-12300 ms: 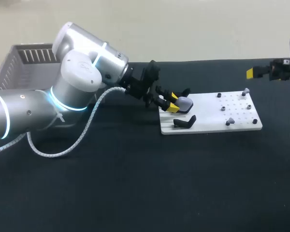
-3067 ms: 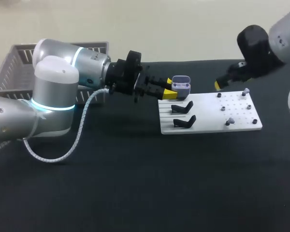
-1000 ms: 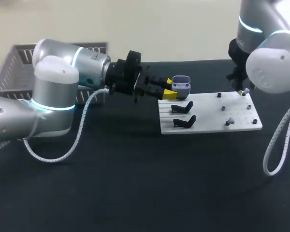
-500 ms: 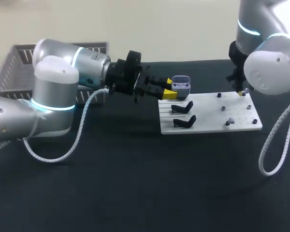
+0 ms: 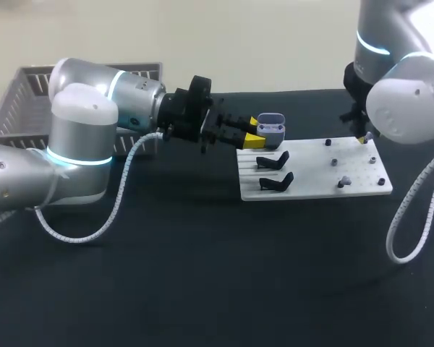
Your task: Pick up each earbud case from the left stands, insert the matching earbuds, close the lid, and place the case in the box.
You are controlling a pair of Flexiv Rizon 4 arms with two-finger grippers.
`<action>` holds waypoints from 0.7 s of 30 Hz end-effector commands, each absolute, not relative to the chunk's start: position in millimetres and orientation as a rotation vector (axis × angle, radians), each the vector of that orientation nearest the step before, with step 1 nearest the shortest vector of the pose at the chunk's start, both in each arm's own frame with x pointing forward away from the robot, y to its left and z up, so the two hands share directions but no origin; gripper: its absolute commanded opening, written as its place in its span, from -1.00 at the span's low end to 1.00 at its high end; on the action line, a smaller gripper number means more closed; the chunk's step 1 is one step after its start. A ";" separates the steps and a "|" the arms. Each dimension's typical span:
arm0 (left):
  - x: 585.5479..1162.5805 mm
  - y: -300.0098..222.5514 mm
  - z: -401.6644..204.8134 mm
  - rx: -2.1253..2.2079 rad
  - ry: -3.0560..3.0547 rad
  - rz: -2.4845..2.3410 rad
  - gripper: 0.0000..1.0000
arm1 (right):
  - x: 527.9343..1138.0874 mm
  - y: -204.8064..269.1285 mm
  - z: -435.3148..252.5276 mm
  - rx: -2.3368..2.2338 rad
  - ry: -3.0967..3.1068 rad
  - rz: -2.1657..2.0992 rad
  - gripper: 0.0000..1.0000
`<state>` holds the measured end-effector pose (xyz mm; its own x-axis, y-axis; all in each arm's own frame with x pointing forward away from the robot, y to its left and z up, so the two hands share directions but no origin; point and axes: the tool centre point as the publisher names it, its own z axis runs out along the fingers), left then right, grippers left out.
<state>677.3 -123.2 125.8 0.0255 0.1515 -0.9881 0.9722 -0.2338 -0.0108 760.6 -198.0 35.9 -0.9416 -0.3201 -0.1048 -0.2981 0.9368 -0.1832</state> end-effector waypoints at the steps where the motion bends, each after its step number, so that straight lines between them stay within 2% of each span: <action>1: 678.2 -123.2 125.9 1.506 1.197 -1.301 -1.00 | 760.8 -198.5 34.0 -0.470 2.955 -0.253 -0.23; 21: 678.2 -123.2 125.9 1.506 1.197 -1.301 -1.00 | 765.1 -200.0 28.2 -0.476 2.962 -0.248 -0.32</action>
<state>677.3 -123.2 125.8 0.0255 0.1515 -0.9881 0.9722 -0.2338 -0.0108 764.4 -200.0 29.1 -0.9416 -0.3209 -0.1025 -0.2992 0.9364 -0.1834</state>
